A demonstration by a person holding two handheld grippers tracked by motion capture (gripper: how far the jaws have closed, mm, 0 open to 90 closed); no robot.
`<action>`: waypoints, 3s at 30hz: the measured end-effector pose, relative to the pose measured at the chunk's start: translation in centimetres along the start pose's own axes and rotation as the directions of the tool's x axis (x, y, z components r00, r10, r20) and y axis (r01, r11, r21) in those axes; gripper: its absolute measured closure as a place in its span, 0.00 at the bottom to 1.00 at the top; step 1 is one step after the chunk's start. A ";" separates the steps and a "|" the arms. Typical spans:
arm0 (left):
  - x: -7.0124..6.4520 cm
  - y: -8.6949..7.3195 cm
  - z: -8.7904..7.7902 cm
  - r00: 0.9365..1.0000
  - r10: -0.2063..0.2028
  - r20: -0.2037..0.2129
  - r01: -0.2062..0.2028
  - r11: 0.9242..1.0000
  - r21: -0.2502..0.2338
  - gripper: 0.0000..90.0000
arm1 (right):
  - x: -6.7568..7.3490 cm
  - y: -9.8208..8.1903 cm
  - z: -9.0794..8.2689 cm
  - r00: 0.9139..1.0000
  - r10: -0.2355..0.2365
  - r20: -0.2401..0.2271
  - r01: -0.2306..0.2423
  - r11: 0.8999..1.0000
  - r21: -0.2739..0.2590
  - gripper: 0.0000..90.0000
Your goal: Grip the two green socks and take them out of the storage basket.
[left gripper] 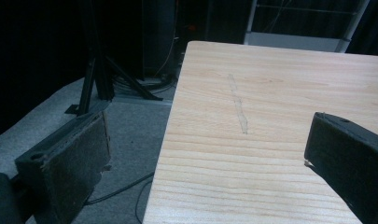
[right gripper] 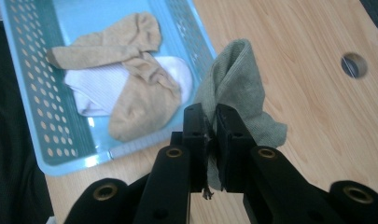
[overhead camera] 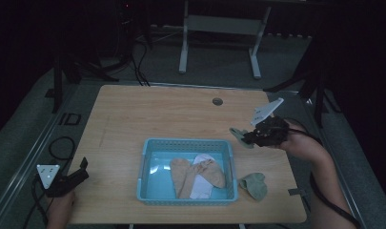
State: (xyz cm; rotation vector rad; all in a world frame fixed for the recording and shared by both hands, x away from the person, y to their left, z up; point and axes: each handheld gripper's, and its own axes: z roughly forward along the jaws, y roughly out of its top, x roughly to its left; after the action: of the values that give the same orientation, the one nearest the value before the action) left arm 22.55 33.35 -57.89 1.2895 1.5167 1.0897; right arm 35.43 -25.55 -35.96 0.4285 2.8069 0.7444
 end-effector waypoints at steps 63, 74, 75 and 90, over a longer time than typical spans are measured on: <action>0.0 0.0 0.0 1.000 0.000 0.001 0.000 1.000 0.004 0.00 | -2.0 -9.0 9.9 0.972 0.234 -0.032 -0.235 0.971 -0.047 0.45; 0.0 0.0 0.0 1.000 0.002 -0.001 -0.002 1.000 0.003 0.00 | -3.0 -9.9 9.3 0.935 0.351 0.052 -0.337 0.925 -0.174 0.12; 0.0 0.0 0.0 1.000 0.001 -0.001 -0.001 1.000 0.003 0.00 | -3.3 -10.1 9.2 0.924 0.376 0.067 -0.357 0.912 -0.200 0.13; 0.0 0.0 0.0 1.000 0.000 0.001 0.000 1.000 0.003 0.00 | -4.1 -12.7 9.4 0.849 0.495 0.187 -0.430 0.851 -0.300 0.13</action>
State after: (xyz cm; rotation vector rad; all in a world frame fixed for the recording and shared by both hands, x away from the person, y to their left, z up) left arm 22.55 33.37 -57.89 1.2919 1.5181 1.0877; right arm 38.97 -33.20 -49.88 1.0998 2.3381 1.0323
